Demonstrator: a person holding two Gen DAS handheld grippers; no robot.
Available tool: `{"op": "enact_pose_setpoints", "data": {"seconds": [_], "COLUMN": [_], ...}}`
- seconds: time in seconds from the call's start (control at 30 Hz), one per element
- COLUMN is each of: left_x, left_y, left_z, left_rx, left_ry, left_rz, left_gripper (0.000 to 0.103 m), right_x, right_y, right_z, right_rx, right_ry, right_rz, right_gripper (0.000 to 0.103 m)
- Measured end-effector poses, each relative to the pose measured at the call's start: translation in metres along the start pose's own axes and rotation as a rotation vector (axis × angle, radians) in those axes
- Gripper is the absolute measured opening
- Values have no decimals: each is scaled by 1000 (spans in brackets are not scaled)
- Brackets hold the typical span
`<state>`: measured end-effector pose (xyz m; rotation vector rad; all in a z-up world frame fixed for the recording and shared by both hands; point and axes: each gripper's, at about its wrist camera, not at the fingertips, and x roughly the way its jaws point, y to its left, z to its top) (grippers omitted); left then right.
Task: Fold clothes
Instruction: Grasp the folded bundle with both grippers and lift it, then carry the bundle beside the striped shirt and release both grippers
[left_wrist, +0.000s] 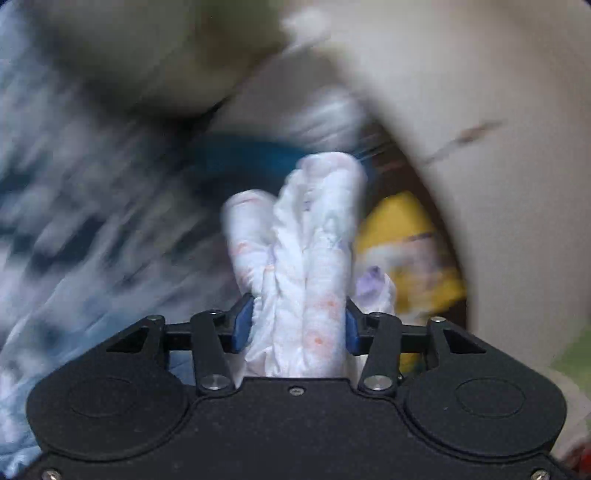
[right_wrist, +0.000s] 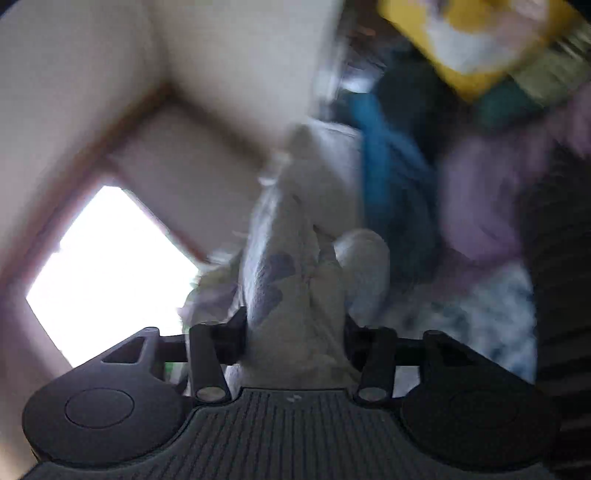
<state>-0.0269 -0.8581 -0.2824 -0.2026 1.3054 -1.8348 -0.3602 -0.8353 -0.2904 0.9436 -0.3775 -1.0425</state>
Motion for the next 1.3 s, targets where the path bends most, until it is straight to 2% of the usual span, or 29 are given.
{"op": "enact_pose_setpoints", "data": {"seconds": [0.07, 0.1, 0.17, 0.27, 0.37, 0.5, 0.6, 0.7, 0.8, 0.83, 0.87, 0.9, 0.93, 0.97, 1.0, 1.07, 1.13, 1.17, 1.23, 1.27, 1.3], "left_x": [26, 28, 28, 25, 8, -15, -31, -34, -21, -13, -2, 8, 14, 12, 8, -2, -8, -8, 3, 15, 31], "left_y": [28, 33, 31, 26, 20, 12, -12, -39, -53, -51, -47, -43, -42, -44, -47, -65, -85, -93, -102, -103, -99], "left_z": [-5, -5, -4, -8, -12, -25, -36, -44, -48, -47, -45, -44, -44, -46, -47, -50, -50, -48, -49, -52, -57], "left_rx": [-42, -65, -67, -51, -51, -60, 40, 159, 263, 280, 287, 294, 326, 354, 374, 434, 504, 523, 564, 588, 607], "left_ry": [101, 106, 99, 89, 34, -38, -136, -181, -176, -147, -107, -65, -47, -61, -86, -186, -260, -281, -247, -197, -133], "left_rz": [132, 137, 145, 161, 174, 169, 180, 151, 168, 213, 277, 342, 400, 427, 439, 480, 472, 457, 413, 423, 464], "left_gripper": [51, 52, 53, 60, 64, 64, 63, 63, 63, 63, 61, 56, 57, 57, 57, 53, 53, 48, 46, 46, 46], "right_x": [29, 35, 34, 41, 34, 6, -25, -52, -24, -14, -1, 12, 10, 6, 4, -1, -9, -13, -21, -24, -29], "right_y": [-17, -24, -23, -22, -12, 18, 42, 64, 58, 55, 42, 26, 13, 9, 12, 20, 21, 21, 23, 24, 27], "right_z": [-11, -16, -13, -3, -1, -7, -13, -17, -14, -14, -13, -13, -13, -10, -5, 2, 7, 9, 13, 15, 12], "right_rx": [-2, -6, -14, -12, -86, -247, -416, -554, -579, -586, -550, -509, -487, -475, -458, -459, -436, -424, -410, -410, -427], "right_ry": [138, 161, 139, 172, 147, 52, -40, -118, 19, 68, 154, 244, 246, 225, 222, 187, 177, 173, 172, 176, 183], "right_rz": [-205, -241, -211, -224, -235, -266, -273, -157, -171, -178, -200, -224, -191, -154, -138, -107, -85, -74, -59, -56, -55], "right_gripper": [56, 56, 58, 67, 68, 70, 70, 67, 67, 69, 70, 70, 70, 70, 70, 70, 71, 71, 71, 71, 71]}}
